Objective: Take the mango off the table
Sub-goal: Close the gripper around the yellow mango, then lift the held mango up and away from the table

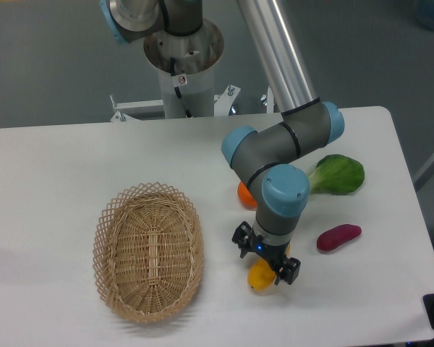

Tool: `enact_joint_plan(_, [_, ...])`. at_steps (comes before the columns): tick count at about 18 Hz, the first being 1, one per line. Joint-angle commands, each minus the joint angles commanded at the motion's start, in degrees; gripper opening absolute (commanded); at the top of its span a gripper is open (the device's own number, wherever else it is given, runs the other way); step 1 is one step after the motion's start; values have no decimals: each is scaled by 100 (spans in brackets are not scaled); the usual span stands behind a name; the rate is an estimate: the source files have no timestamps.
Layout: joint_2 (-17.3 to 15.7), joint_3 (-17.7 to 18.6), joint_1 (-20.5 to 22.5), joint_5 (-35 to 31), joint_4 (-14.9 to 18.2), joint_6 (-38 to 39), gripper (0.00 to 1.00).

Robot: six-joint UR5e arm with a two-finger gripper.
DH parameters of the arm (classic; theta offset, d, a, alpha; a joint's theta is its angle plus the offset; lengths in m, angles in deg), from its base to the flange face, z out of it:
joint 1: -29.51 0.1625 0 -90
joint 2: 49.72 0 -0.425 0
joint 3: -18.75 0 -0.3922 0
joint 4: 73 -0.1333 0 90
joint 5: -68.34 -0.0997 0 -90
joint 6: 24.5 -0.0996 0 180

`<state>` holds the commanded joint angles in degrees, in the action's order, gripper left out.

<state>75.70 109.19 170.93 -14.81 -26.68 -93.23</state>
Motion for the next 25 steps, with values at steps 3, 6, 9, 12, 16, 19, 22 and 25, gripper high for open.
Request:
enact_joint_plan(3, [-9,53,0,0,-194,9,87])
enact_joint_plan(6, [-35,44,0,0,-229,-61,58])
enact_joint_plan(9, [-44,18,0,0,-229,-62,47])
enact_joint_plan(12, [-79,-61,9,9,-212,-70,45])
enact_joint_plan(16, [-114,-79,9,9,-212,-70,40])
enact_joint_plan(19, [-324,-236,70,35,-203,-88,40])
enact_joint_plan(22, [-509,-763,175,18,365,-193,41])
enact_joint_plan(25, [-816,-1220,368,44,1403,-342,41])
